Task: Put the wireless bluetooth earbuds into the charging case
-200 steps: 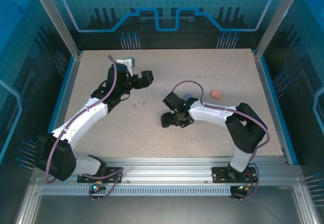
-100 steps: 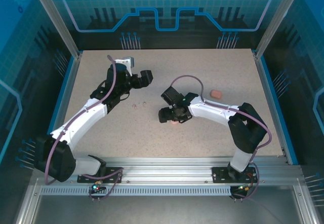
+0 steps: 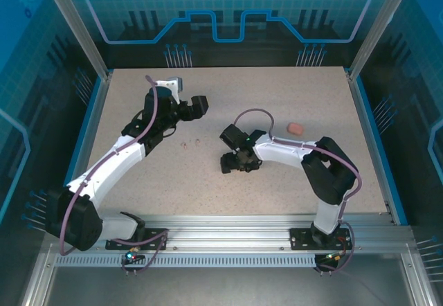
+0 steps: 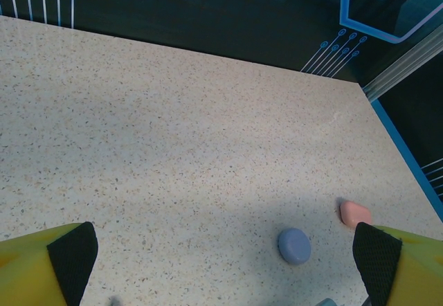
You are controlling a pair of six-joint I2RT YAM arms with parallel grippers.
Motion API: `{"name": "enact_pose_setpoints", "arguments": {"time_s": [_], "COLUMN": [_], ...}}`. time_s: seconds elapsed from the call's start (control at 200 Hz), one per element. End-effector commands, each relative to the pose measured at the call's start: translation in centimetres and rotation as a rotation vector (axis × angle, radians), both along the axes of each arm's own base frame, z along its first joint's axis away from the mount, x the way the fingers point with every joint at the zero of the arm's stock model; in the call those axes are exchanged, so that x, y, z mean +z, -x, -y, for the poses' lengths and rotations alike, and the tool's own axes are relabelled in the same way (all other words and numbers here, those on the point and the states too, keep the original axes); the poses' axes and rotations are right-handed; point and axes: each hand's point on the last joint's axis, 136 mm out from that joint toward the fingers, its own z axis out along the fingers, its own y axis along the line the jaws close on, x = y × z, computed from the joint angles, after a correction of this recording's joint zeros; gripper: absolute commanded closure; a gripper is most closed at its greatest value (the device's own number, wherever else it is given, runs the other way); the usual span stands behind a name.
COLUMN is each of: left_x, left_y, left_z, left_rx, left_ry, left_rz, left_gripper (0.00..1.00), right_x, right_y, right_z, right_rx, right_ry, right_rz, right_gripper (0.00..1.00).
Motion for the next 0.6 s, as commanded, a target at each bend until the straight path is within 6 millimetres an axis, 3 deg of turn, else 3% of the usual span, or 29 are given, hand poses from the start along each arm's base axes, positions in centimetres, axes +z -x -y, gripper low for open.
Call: {"name": "enact_pose_setpoints", "arguments": {"time_s": [0.0, 0.175, 0.26, 0.46, 0.595], "left_x": [0.6, 0.7, 0.9, 1.2, 1.3], "left_y": [0.5, 0.5, 0.4, 0.6, 0.7], "left_z": [-0.2, -0.2, -0.2, -0.5, -0.6], "left_rx": [0.001, 0.002, 0.004, 0.010, 0.012], "left_ry": [-0.017, -0.020, -0.022, -0.037, -0.035], "left_rz": [0.032, 0.034, 0.039, 0.048, 0.049], "left_gripper": [0.01, 0.01, 0.01, 0.01, 0.01], "right_x": [0.4, 2.6, 3.8, 6.1, 4.6], "right_y": [1.0, 1.8, 1.7, -0.7, -2.5], "right_z": [-2.4, -6.7, -7.8, -5.7, -3.8], "right_rx": [0.041, 0.151, 0.183, 0.175, 0.255], "right_ry": [-0.045, -0.159, -0.207, -0.176, -0.052], "right_rz": [-0.021, 0.014, 0.041, 0.112, 0.118], "right_gripper": [0.20, 0.21, 0.21, 0.21, 0.18]}}
